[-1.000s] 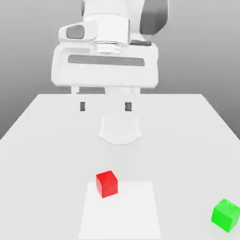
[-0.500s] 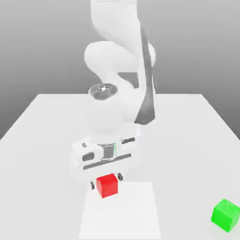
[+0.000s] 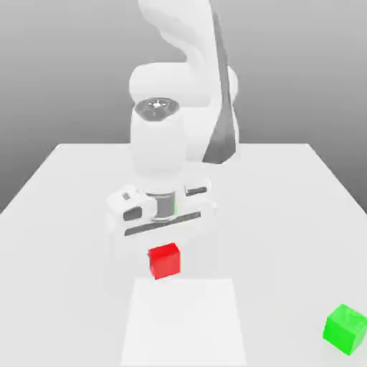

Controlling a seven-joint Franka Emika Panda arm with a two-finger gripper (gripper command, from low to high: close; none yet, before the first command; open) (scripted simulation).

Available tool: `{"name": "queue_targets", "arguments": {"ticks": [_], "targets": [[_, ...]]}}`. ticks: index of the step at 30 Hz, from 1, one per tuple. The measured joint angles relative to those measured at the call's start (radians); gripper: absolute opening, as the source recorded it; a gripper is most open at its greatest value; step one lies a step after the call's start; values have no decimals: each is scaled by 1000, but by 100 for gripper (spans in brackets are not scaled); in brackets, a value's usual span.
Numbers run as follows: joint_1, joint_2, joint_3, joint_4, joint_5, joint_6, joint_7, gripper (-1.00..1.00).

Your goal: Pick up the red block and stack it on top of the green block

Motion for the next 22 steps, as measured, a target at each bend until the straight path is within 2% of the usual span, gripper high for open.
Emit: {"name": "queue_targets", "arguments": {"ticks": [13, 18, 19, 22], "targets": [[330, 240, 199, 464, -30, -227, 83, -100], [383, 399, 197, 520, -79, -126, 125, -100], [386, 417, 193, 522, -85, -110, 129, 100], [386, 417, 193, 522, -85, -110, 129, 100]]}}
